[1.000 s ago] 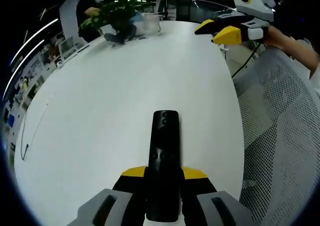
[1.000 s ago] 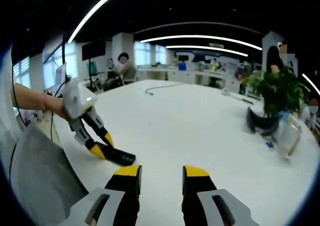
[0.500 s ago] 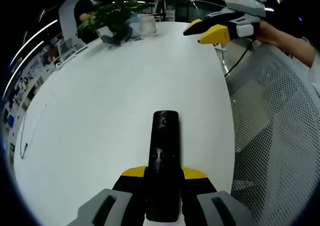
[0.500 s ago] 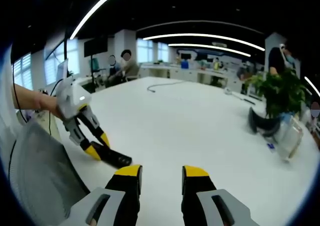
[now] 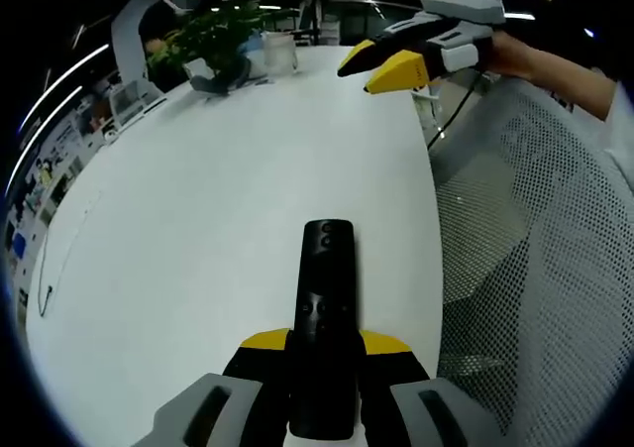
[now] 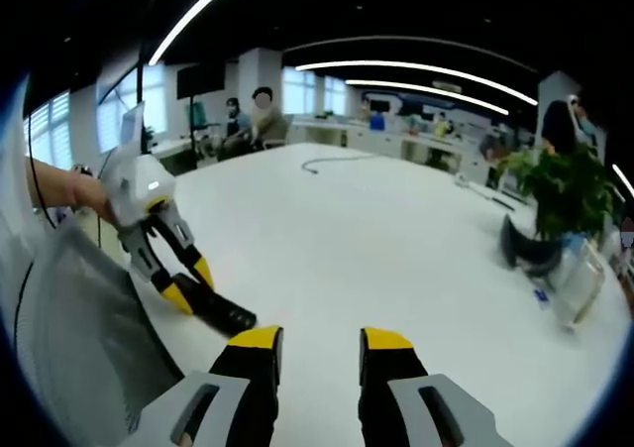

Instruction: Press the specified remote control buttons in sequence, fully releasing each button before pressing the next.

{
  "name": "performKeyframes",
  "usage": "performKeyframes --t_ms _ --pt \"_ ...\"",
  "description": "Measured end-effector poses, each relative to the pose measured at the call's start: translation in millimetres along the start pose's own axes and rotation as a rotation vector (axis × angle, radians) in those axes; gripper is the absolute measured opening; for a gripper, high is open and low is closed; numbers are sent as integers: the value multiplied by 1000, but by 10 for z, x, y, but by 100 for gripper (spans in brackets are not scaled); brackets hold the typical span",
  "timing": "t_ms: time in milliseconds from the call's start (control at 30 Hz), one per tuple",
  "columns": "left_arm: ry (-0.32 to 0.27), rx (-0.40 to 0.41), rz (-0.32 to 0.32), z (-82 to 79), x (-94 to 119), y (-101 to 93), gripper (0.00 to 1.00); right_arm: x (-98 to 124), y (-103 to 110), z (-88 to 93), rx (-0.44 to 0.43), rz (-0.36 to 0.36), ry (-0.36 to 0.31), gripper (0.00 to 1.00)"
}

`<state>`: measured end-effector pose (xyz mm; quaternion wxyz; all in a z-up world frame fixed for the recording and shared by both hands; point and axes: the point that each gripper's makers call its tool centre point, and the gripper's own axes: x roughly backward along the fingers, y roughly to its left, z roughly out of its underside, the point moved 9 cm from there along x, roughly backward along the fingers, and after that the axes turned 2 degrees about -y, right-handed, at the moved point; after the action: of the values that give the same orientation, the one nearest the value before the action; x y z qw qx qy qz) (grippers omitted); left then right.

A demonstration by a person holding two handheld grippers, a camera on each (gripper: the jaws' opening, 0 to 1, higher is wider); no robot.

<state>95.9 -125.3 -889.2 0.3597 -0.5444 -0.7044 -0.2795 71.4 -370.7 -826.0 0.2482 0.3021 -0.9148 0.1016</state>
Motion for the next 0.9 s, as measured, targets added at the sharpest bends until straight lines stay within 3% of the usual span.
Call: performKeyframes --t_ms 433,600,900 --pt "-162 40 -24 147 3 -90 24 -63 95 30 62 -57 59 26" --pt "-220 49 -29 196 0 -98 24 -85 151 48 91 -100 88 21" --pt "-268 -30 32 235 2 -132 24 -163 341 113 175 -216 187 11"
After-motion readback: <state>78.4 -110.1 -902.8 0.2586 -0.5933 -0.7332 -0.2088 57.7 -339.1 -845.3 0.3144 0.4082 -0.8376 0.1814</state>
